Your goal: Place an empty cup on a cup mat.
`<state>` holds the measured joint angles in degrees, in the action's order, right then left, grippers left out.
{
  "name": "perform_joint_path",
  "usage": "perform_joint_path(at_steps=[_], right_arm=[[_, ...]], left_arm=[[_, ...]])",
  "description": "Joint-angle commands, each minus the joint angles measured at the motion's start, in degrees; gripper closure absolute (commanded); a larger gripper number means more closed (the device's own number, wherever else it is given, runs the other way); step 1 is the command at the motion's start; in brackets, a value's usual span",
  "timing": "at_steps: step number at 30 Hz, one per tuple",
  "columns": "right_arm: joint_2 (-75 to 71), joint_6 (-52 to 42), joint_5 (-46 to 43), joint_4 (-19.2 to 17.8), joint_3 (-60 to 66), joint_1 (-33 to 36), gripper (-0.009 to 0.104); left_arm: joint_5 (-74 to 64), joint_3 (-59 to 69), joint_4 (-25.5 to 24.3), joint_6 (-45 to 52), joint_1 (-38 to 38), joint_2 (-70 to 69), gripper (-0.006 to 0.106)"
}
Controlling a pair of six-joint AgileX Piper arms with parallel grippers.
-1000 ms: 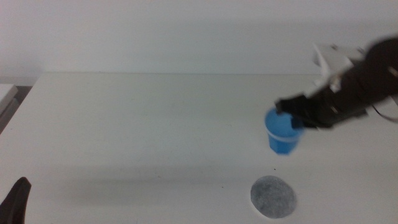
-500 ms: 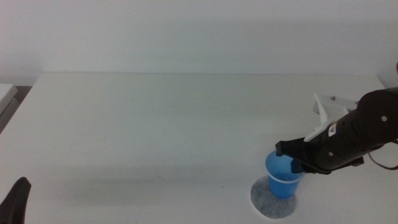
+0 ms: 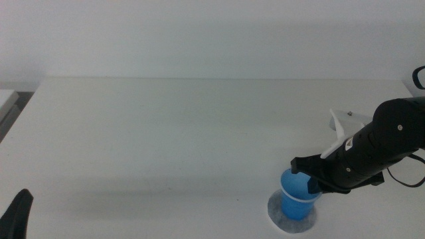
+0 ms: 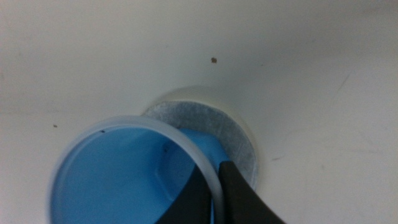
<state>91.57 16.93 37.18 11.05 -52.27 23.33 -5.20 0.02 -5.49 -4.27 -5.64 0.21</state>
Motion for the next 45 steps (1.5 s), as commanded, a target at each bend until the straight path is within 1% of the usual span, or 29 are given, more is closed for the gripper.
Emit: perform_joint_path(at_steps=[1, 3, 5, 9, 12, 14, 15, 16, 17, 19, 23, 27, 28, 30, 31, 32, 35, 37, 38, 39, 40, 43, 45], right_arm=[[0.2, -0.7, 1.4, 0.0, 0.3, 0.1, 0.093], [0.2, -0.7, 1.4, 0.0, 0.2, 0.1, 0.085], [-0.1, -0.7, 1.5, 0.0, 0.2, 0.1, 0.073], [-3.0, -2.1, 2.2, -0.4, -1.0, 0.1, 0.042], [-8.1, -3.0, 5.0, -2.9, -4.2, 0.1, 0.022], [-12.4, -3.0, 8.0, -6.7, -7.4, 0.1, 0.014], [-14.2, -3.0, 9.7, -8.4, -8.8, 0.1, 0.012], [-16.4, -3.0, 11.2, -11.0, -10.4, 0.1, 0.011], [-18.6, -3.0, 12.5, -12.8, -11.9, 0.1, 0.011], [-22.7, -2.2, 12.8, -16.9, -13.4, 0.1, 0.011], [-31.4, 5.3, 12.8, -26.3, -12.9, 0.1, 0.011], [-38.0, 11.2, 15.4, -33.1, -9.0, 0.1, 0.011], [-39.8, 12.3, 16.3, -34.0, -7.7, 0.1, 0.011], [-43.5, 12.6, 16.2, -34.1, -4.4, 0.1, 0.011], [-45.8, 13.5, 15.6, -34.8, -1.9, 0.1, 0.011], [-48.4, 14.8, 15.0, -36.3, 0.8, 0.1, 0.011], [-56.2, 19.3, 13.0, -39.1, 8.1, 0.1, 0.011], [-60.6, 22.6, 13.0, -40.1, 11.1, 0.1, 0.011], [-62.7, 24.3, 13.0, -41.8, 13.1, 0.1, 0.011], [-64.0, 24.6, 12.3, -42.2, 14.6, 0.1, 0.011], [-65.6, 23.9, 11.8, -42.4, 16.5, 0.1, 0.011], [-69.6, 18.3, 8.2, -39.7, 21.2, 0.1, 0.011], [-72.0, 15.1, 5.0, -39.6, 23.6, -0.1, 0.011]], left_arm=[[0.3, 0.0, 0.4, -0.2, -0.1, -0.2, 0.007], [0.3, 0.0, 0.4, -0.2, -0.1, -0.2, 0.007], [0.3, 0.0, 0.4, -0.2, -0.1, -0.2, 0.007], [0.3, 0.0, 0.4, -0.2, -0.1, -0.2, 0.007], [0.3, 0.0, 0.4, -0.2, -0.1, -0.2, 0.007], [0.3, 0.0, 0.4, -0.2, -0.1, -0.2, 0.007], [0.3, 0.0, 0.4, -0.2, -0.1, -0.2, 0.007], [0.3, 0.0, 0.4, -0.2, -0.1, -0.2, 0.007], [0.3, 0.0, 0.4, -0.2, -0.1, -0.2, 0.007], [0.3, 0.0, 0.4, -0.2, -0.1, -0.2, 0.007], [0.3, 0.0, 0.4, -0.2, -0.1, -0.2, 0.007], [0.3, 0.0, 0.4, -0.2, -0.1, -0.2, 0.007], [0.3, 0.0, 0.4, -0.2, -0.1, -0.2, 0.007], [0.3, 0.0, 0.4, -0.2, -0.1, -0.2, 0.007], [0.3, 0.0, 0.4, -0.2, -0.1, -0.2, 0.007], [0.3, 0.0, 0.4, -0.2, -0.1, -0.2, 0.007], [0.3, 0.0, 0.4, -0.2, -0.1, -0.2, 0.007], [0.4, 0.0, 0.4, -0.2, -0.1, -0.2, 0.007], [0.4, 0.0, 0.4, -0.2, -0.1, -0.2, 0.007], [0.6, 0.0, 0.4, -0.2, -0.1, -0.2, 0.007], [0.6, 0.0, 0.4, -0.2, -0.1, -0.2, 0.007], [0.7, 0.0, 0.4, -0.2, -0.1, -0.2, 0.007], [0.7, 0.0, 0.4, -0.2, -0.1, -0.2, 0.007]])
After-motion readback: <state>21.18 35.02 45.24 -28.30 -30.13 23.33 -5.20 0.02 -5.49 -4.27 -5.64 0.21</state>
